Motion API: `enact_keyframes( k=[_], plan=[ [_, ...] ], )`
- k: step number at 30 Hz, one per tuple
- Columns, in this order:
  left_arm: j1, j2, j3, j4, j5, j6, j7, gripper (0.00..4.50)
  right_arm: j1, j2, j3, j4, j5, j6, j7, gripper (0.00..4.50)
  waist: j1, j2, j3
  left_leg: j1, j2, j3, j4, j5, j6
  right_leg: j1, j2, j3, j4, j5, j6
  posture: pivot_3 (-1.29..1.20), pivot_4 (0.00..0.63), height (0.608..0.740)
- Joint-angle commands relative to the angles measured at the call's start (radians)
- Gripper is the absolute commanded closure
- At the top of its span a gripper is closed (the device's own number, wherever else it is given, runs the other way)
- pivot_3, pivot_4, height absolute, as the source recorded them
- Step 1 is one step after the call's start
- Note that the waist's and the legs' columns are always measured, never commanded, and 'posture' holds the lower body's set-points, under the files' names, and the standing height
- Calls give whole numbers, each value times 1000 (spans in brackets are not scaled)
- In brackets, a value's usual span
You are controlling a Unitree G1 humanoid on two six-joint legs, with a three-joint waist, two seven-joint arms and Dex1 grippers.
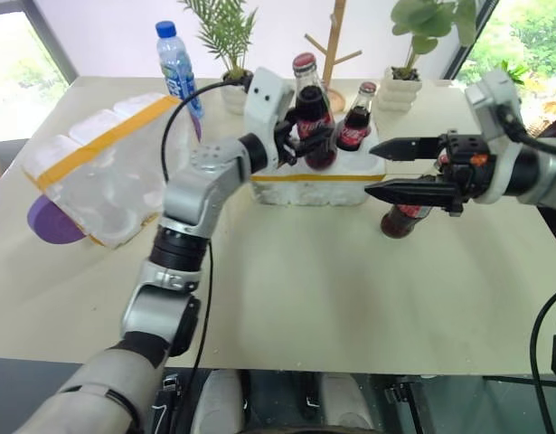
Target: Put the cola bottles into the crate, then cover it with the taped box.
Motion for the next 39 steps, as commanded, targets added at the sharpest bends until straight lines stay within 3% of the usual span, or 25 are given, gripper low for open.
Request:
enact_keyframes(
  k=[1, 10, 11, 14, 21, 24, 29, 35, 39],
  plan=[
    [-39, -26, 19, -38, 25, 32, 81, 1867, 2, -6, -49, -29, 23, -7, -20, 0, 0, 0, 0, 0, 0, 0, 0, 0, 0, 0, 0, 0, 0, 0, 0, 0, 150, 740],
    [-44, -60, -106, 8, 103, 159, 83, 1867, 3, 6, -40, -10, 15, -26, -43, 0, 1, 0, 0, 0, 0, 0, 0, 0, 0, 0, 0, 0, -1, 0, 0, 0, 150, 740],
    [-53, -67, -112, 28, 106, 167, 77, 1067, 3, 8, -38, -9, 13, -29, -43, 0, 1, 0, 0, 0, 0, 0, 0, 0, 0, 0, 1, 0, -1, 0, 0, 0, 150, 740],
    [-79, -76, -115, 84, 116, 160, 63, 49, 1, 13, -32, -7, 11, -35, -48, 0, 3, 0, 0, 0, 0, -1, -1, 0, 0, 0, 1, 0, -1, 0, 0, 0, 150, 740],
    [-106, -43, 3, 6, -11, 124, -85, 49, 64, -24, -61, -19, 0, -43, -45, 0, 3, 0, 0, 0, 0, -1, -1, 0, 0, 0, 0, 0, -1, 0, 0, 0, 150, 740],
    [-132, 30, 87, -47, -105, 45, -229, 49, 159, -58, -122, -39, 6, -38, -46, 0, 3, 0, 0, 0, 0, 0, -1, 1, -1, 0, 0, 0, -2, 0, 0, 0, 150, 740],
    [-152, 201, 173, -95, -267, 102, -455, 49, 346, -84, -237, -90, 7, -22, -74, 0, 1, 0, 0, 0, 0, 0, -1, 3, -6, 1, 0, 0, -2, 0, 0, 0, 150, 740],
    [-35, 531, 166, -118, -358, 139, -849, 49, 483, 60, -253, -118, -71, -37, -320, 0, -13, 0, 0, 3, 0, 0, -1, 4, -8, 3, 1, 0, 0, 0, 0, 0, 150, 740],
    [14, 644, 167, -100, -366, 151, -949, 49, 527, 178, -240, -118, -141, -63, -479, 0, -15, 0, -1, 2, 0, -2, 0, 5, -9, 3, 1, 0, 1, 0, 0, 0, 150, 740]
  ],
)
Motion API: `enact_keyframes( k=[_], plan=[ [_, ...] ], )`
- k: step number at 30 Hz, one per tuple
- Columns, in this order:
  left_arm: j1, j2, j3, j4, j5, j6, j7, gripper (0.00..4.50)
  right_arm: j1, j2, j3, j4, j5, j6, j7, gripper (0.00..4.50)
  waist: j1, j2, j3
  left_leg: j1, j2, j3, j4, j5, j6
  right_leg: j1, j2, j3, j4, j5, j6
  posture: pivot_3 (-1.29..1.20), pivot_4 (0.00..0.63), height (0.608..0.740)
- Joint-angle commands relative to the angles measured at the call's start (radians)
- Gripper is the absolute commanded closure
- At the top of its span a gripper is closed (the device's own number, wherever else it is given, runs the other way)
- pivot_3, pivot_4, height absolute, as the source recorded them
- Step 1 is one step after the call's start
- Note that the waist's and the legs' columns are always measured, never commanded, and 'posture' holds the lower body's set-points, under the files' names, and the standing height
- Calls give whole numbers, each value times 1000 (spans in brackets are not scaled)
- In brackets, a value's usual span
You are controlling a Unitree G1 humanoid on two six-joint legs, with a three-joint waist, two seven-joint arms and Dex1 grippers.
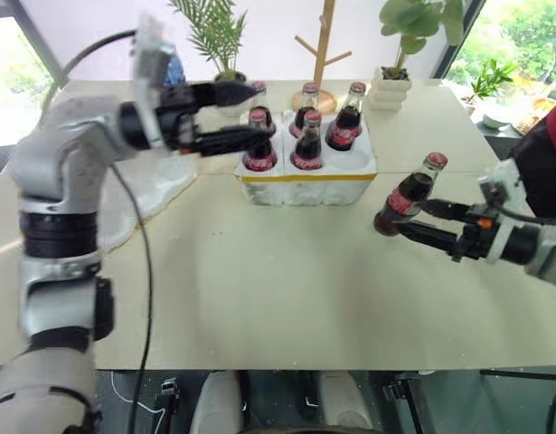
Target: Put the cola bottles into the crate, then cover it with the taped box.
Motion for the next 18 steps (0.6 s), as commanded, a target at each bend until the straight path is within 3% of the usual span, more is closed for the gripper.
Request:
enact_keyframes(
  k=[1, 5, 12, 18],
  plan=[
    [24, 79, 8, -18, -25, 6, -89, 49, 25, 77, -13, -18, -76, -48, -150, 0, -1, -1, 0, 0, 0, 0, 0, 0, 0, 0, 0, 0, 0, 0, 0, 0, 150, 740],
    [80, 127, 11, -54, -36, 10, -116, 49, 27, 147, -22, 14, -110, -74, -225, 0, -3, -1, 0, 0, 0, 0, 0, 0, 1, 0, 0, 0, 0, 0, 0, 0, 150, 740],
    [106, 113, 45, -81, -49, 17, -41, 49, -20, 170, -37, 67, -126, -112, -257, 0, -6, -1, 0, 0, 0, 0, 0, -4, 6, 0, 0, 1, 0, 0, 0, 0, 150, 740],
    [108, 107, 48, -86, -62, 11, -12, 49, -211, 185, 24, 197, -95, -130, -177, 0, -13, -1, 0, 1, 0, 1, 0, -4, 6, 0, 1, 2, 1, 0, 0, 0, 150, 740]
  ],
)
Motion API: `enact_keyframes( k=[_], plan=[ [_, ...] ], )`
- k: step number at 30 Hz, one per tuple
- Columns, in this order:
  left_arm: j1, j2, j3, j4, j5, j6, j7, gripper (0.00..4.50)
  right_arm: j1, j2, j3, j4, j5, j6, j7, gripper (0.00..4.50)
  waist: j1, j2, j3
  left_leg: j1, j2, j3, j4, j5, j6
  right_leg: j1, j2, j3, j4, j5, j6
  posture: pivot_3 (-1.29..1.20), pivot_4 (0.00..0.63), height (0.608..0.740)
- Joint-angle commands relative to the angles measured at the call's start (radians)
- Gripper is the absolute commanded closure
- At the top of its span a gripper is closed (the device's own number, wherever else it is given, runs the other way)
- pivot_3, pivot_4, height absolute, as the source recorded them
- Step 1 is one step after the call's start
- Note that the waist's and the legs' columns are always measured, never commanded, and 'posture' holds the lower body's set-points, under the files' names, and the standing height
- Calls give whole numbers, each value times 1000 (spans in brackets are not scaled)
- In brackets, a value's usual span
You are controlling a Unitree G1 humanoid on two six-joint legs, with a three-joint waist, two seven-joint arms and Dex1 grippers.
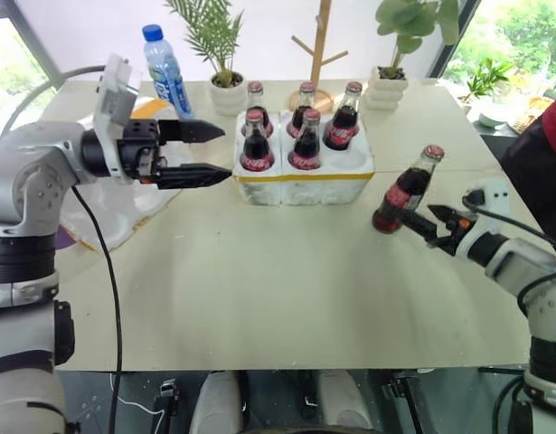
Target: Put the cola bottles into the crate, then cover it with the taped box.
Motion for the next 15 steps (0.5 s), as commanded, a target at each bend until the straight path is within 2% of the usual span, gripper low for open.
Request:
enact_keyframes(
  k=[1, 5, 13, 15],
  plan=[
    [-11, 5, 33, -26, -21, -12, 14, 49, -85, 10, 38, 59, 8, -31, 47, 0, 2, 0, 0, 0, 0, 0, 0, 0, 0, 0, 1, 0, 0, 0, 0, 0, 150, 740],
    [-30, 6, 31, -10, -10, -28, 29, 49, -120, 37, 90, 129, -24, -75, 77, 0, 9, 0, 0, -1, 1, -1, 0, 0, 0, 0, 1, 0, -1, 0, 0, 0, 150, 740],
    [-42, 9, 39, -4, -13, -35, 61, 49, -133, 70, 116, 168, -64, -114, 68, 0, 6, 0, 0, -1, 0, 0, 0, 0, 0, -1, 0, 0, 0, 0, 0, 0, 150, 740],
    [-40, 9, 41, -8, -16, -33, 68, 0, -126, 80, 108, 162, -62, -123, 64, 536, 3, 0, 0, -1, 0, 0, 0, 0, 0, -1, 0, 0, 0, 0, 0, 0, 150, 740]
  ],
)
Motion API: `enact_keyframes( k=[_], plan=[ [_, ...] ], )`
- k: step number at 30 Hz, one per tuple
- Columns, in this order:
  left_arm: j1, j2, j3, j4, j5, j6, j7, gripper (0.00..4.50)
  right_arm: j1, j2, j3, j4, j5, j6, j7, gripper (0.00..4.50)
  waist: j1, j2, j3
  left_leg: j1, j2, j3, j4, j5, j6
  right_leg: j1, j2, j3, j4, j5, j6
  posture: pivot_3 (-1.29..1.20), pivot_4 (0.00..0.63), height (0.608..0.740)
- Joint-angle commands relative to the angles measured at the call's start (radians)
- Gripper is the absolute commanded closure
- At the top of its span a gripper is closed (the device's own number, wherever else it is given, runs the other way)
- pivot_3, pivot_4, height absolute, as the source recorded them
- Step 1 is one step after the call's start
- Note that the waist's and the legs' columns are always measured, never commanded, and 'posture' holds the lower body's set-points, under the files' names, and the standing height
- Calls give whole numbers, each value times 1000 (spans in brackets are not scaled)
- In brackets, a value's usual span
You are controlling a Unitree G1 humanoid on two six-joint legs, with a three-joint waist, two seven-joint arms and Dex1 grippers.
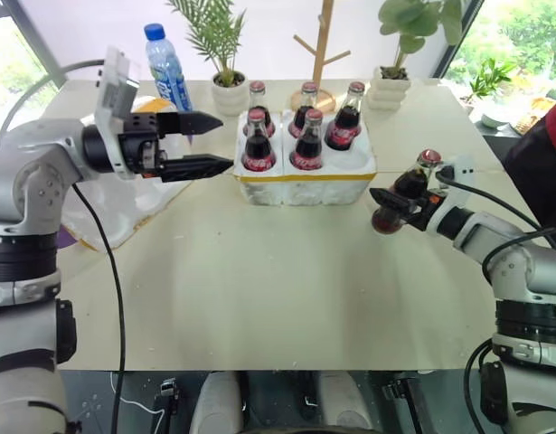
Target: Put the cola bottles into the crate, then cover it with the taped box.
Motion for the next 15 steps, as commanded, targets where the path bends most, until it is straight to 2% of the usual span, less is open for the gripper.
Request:
enact_keyframes(
  k=[1, 3, 8, 15],
  plan=[
    [-22, 11, 38, -18, -14, -11, 12, 0, 1, 13, -17, -27, 6, -30, 3, 893, -2, 0, 0, 0, 0, 0, 0, 0, 0, 0, 0, 0, 0, 0, 0, 0, 150, 740],
    [-16, 12, 37, -22, -15, -9, 16, 0, 8, 10, -25, -43, 8, -38, 7, 1660, -1, 0, 0, 0, 0, 0, 0, 0, 0, 0, 0, 0, 0, 0, 0, 0, 150, 740],
    [15, 23, 39, -47, -24, 4, 18, 0, -50, -9, -57, -109, 79, -12, 41, 1686, -3, 1, 0, 0, 0, 0, 0, 0, 0, -1, 0, 0, 0, 0, 0, 0, 150, 740],
    [66, 35, 73, -81, -36, 9, 64, 0, -320, -34, 37, -12, 23, -46, 91, 1686, -7, 4, 2, 0, 1, 2, 0, 0, 0, -3, 1, 3, 2, 0, 0, 0, 150, 740]
  ],
)
